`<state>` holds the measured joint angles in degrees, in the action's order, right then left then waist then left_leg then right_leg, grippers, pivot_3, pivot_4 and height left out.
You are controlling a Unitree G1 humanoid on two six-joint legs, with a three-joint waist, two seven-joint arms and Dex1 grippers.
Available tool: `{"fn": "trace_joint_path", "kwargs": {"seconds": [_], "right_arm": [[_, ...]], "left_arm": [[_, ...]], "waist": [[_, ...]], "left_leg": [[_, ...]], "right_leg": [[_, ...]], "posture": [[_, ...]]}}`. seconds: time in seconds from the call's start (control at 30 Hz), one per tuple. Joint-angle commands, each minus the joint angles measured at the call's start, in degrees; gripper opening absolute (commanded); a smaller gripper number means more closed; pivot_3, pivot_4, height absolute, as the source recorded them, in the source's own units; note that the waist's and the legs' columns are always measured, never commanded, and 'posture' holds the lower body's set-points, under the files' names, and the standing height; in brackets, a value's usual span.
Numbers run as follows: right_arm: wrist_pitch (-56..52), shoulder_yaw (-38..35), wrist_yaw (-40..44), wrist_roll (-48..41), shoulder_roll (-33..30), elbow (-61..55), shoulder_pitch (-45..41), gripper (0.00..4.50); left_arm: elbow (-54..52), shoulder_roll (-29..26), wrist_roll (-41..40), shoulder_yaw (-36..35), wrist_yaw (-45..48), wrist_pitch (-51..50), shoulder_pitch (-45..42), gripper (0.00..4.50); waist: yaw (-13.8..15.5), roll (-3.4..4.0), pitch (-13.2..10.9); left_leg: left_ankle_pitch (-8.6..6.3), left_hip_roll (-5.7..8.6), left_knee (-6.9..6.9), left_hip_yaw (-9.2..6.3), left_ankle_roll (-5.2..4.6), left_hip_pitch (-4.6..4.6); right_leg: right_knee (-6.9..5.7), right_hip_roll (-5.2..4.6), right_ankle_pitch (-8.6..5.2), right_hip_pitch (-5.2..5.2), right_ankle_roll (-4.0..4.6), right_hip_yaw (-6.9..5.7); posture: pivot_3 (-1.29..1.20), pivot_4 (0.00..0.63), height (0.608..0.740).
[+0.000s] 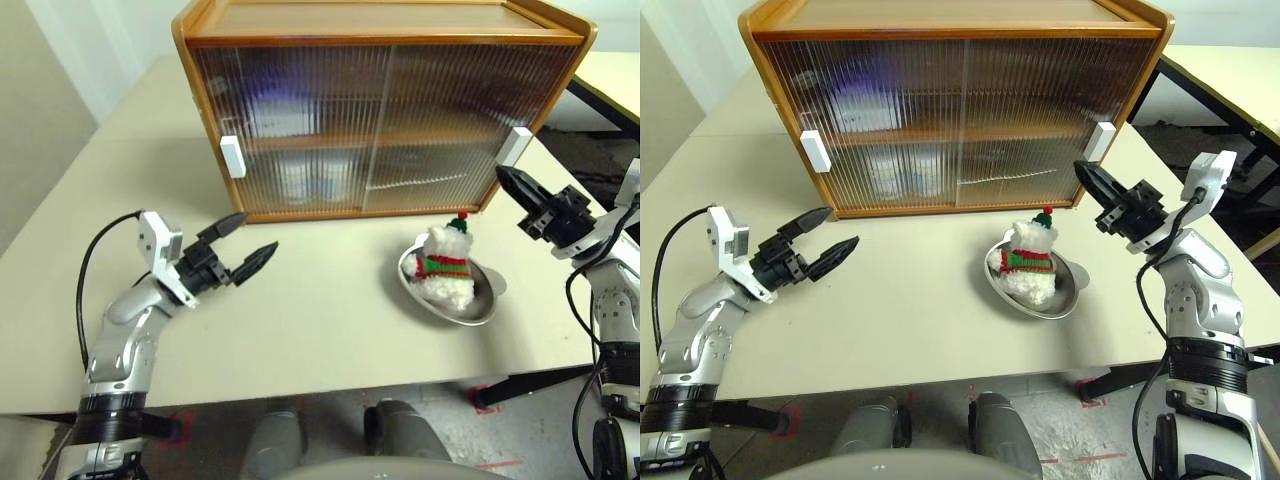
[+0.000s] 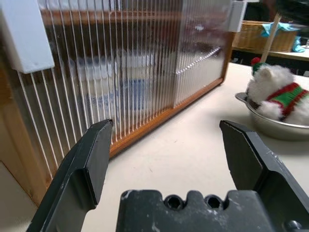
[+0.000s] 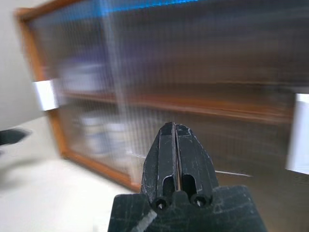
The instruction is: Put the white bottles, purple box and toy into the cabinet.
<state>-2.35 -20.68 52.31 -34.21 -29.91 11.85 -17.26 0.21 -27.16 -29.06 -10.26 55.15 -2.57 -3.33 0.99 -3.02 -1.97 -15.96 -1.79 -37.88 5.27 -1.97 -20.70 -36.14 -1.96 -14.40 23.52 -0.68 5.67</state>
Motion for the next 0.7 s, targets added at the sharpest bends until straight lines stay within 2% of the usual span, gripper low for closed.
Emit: {"fn": "trace_joint_path", "kwargs": {"seconds": [0.03, 0.43, 0.7], "right_arm": [[2.5, -1.9, -3.1, 2.8, -1.8, 4.1, -1.6, 0.02], [8.2, -2.8, -15.7, 10.9, -3.0, 11.1, -7.1, 0.02], [5.9, -0.5, -17.4, 12.6, -2.0, 14.3, -10.2, 0.02]], "left_arm": [[-1.6, -0.7, -0.5, -0.3, 2.5, 2.0, 2.2, 4.50], [-8.6, -2.8, 1.4, 2.6, 3.2, 2.0, 4.5, 4.50], [-10.7, -3.3, 0.3, 3.8, 3.0, -0.7, 3.1, 4.50]], "waist": [[0.0, 0.03, 0.0], [0.0, 0.11, 0.0], [-0.1, 0.26, 0.0]], "left_leg": [[0.00, 0.00, 0.00, 0.01, 0.00, -0.01], [0.06, 0.01, -0.01, 0.05, -0.10, -0.03], [0.07, 0.00, -0.01, 0.06, -0.12, 0.01]], "right_leg": [[0.01, -0.01, 0.00, 0.00, 0.00, 0.00], [0.19, -0.02, 0.02, -0.10, -0.03, 0.00], [0.17, 0.03, 0.03, -0.13, -0.03, 0.03]], "posture": [[0.14, 0.000, 0.740], [0.15, 0.000, 0.740], [0.15, 0.000, 0.740]]}}
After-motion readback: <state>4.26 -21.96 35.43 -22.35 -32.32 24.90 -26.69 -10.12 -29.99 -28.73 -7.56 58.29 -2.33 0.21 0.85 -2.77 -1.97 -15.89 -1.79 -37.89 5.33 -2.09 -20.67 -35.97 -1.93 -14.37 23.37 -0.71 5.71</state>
